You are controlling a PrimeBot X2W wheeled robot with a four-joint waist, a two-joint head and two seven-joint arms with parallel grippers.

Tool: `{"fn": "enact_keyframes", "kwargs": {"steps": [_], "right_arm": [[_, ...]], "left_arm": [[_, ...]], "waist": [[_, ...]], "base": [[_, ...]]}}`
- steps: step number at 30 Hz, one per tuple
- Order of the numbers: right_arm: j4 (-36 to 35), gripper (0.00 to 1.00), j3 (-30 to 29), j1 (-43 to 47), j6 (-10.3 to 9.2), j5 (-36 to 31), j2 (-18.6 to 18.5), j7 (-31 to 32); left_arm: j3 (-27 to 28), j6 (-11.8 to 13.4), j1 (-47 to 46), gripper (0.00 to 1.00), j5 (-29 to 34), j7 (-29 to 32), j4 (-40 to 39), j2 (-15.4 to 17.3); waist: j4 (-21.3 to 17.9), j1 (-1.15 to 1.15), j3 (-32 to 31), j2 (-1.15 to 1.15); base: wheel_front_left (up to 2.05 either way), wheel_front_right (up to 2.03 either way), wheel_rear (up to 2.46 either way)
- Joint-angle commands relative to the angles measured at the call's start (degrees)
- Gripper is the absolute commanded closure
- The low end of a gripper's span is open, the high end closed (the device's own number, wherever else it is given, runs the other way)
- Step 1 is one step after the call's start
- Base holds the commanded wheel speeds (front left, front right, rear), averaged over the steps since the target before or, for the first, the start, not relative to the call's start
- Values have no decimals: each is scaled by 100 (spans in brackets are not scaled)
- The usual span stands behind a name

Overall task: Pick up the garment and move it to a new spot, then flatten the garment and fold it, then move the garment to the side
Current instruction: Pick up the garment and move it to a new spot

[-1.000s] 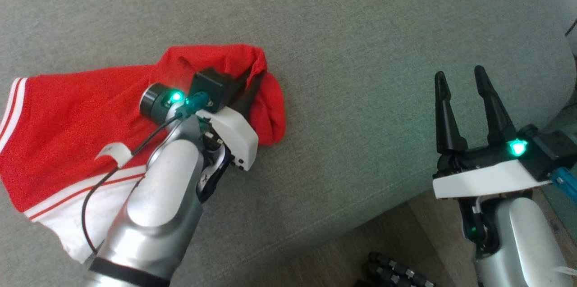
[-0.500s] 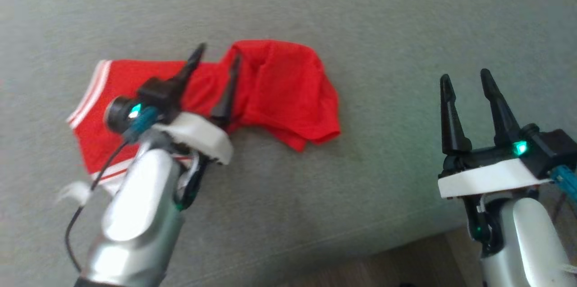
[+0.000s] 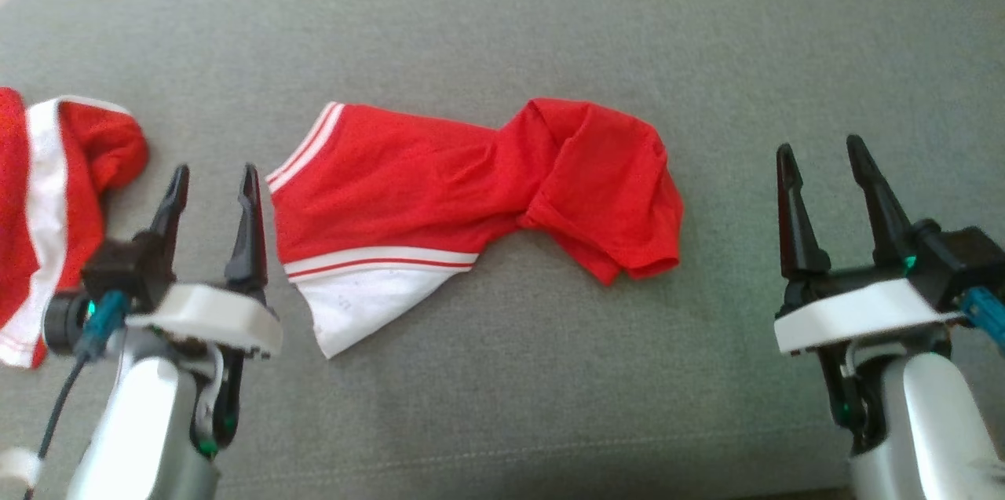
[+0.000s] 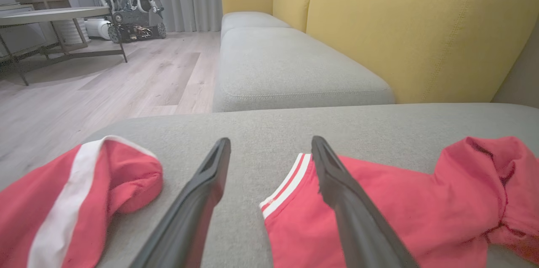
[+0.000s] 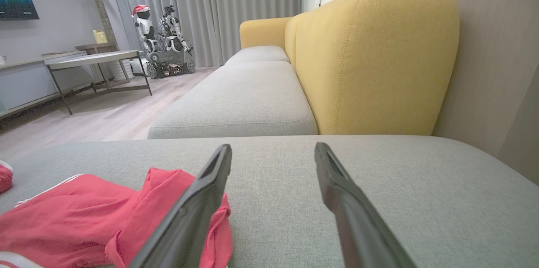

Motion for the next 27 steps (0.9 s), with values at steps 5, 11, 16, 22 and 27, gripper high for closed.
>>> {"fn": "enact_keyframes", "kwargs": {"steps": [5, 11, 16, 22, 27], "right_arm": [[-120, 0, 75, 181, -4, -97, -24, 109], [-122, 0, 147, 422, -4, -119, -24, 205], [-153, 0, 157, 579, -4, -131, -24, 273], [-255, 0, 198, 752, -4, -161, -24, 369], [-353, 0, 195, 809, -4, -177, -24, 428]], "left_arm": [[198, 69, 313, 0, -28, 31, -516, 255], [146, 186, 814, 0, 24, 183, -897, 353], [114, 256, 1074, 0, 34, 294, -1134, 387], [100, 384, 1385, 0, 11, 409, -1412, 381], [90, 432, 1472, 0, 11, 461, -1556, 412]], "waist": [[145, 0, -374, 0], [57, 0, -668, 0], [27, 0, -825, 0], [17, 0, -978, 0], [40, 0, -1001, 0]], "base": [[0, 0, 0], [0, 0, 0], [0, 0, 0], [0, 0, 0], [0, 0, 0]]}}
